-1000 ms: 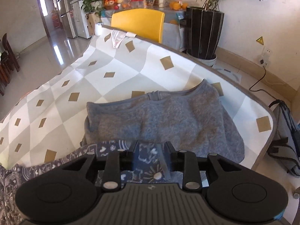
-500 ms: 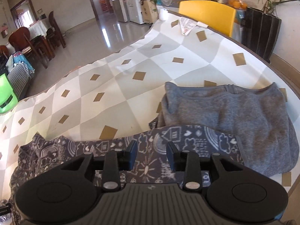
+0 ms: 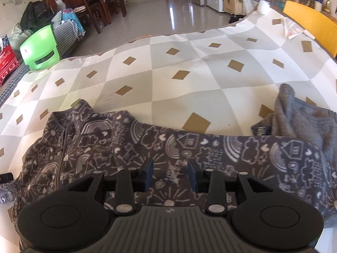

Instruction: Fold clothes

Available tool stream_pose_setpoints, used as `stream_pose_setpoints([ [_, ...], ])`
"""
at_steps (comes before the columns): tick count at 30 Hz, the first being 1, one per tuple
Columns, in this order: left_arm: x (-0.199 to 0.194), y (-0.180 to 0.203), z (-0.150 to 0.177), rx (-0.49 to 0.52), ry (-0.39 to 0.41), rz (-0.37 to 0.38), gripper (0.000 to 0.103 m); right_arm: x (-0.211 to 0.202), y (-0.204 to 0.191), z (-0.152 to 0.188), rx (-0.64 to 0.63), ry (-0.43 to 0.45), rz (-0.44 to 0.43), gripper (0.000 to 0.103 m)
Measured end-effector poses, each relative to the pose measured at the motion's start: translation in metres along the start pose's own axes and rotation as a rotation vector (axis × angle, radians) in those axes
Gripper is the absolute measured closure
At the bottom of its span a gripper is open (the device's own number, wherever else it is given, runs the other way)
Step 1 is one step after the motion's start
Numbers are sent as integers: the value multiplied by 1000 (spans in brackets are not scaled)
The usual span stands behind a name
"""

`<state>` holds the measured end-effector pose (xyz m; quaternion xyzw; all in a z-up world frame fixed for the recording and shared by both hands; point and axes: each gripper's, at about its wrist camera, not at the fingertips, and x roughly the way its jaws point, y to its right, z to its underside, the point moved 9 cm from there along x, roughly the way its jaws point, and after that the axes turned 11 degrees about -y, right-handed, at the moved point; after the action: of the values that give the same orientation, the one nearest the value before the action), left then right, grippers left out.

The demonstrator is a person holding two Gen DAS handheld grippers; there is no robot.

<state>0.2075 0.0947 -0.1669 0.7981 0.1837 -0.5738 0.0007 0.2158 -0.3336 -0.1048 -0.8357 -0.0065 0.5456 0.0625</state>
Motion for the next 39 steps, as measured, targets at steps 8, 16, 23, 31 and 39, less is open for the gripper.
stream_pose_setpoints([
  [8,24,-1,1,2,-57,-17,0,41,-49,-7,-118,-47,-79,68],
  [16,38,22,-1,-12,-106,54,0,75,-79,-16,-148,-74,-129,68],
  [23,49,53,-2,24,-134,85,0,93,-97,-20,-181,-86,-175,68],
  [31,57,66,-3,14,-152,147,0,116,-119,-16,-199,-89,-180,68],
  [39,43,89,-12,50,-110,198,0,116,-86,-26,-112,-72,-71,79],
])
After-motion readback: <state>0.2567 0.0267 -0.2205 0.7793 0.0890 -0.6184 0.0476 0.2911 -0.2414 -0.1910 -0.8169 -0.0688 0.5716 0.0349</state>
